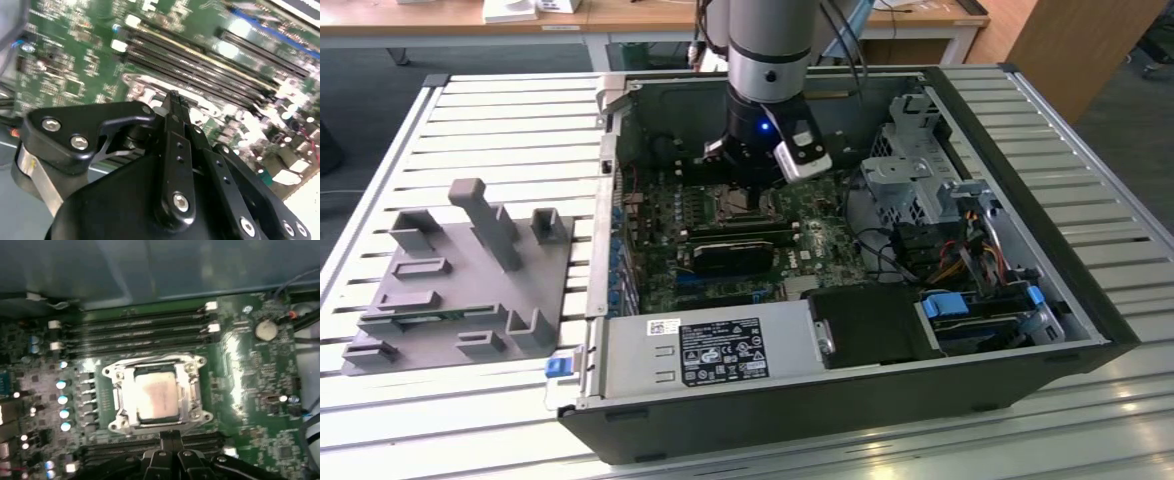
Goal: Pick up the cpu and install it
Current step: 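Install the second cpu locking lever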
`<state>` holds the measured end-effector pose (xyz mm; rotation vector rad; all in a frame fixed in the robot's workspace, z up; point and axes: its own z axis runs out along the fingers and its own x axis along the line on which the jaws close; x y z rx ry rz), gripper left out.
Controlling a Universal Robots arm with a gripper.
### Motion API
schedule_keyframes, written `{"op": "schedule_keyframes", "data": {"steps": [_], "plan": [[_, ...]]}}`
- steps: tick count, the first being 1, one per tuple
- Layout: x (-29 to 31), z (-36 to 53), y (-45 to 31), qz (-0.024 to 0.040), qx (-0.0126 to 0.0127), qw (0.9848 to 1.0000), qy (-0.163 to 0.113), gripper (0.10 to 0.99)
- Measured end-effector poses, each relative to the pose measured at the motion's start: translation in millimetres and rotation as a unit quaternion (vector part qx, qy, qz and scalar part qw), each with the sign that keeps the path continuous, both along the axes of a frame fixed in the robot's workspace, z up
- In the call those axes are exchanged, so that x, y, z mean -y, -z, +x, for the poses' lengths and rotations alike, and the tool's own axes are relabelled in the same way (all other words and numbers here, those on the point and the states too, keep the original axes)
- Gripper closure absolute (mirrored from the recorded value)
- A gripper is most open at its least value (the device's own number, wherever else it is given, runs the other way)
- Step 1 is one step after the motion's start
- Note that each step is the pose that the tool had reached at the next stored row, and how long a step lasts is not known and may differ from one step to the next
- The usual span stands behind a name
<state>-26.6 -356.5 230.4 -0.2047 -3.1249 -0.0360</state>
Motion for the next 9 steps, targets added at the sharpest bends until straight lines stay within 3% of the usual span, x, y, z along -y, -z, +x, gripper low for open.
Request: {"op": "schedule_keyframes", "data": {"steps": [4, 9], "plan": [[1.2, -12.7, 1.4, 0.0000, 0.0000, 1.0000, 0.000, 0.980], [6.6, -14.8, 1.8, 0.0001, 0.0000, 1.0000, 0.000, 0.980]]}}
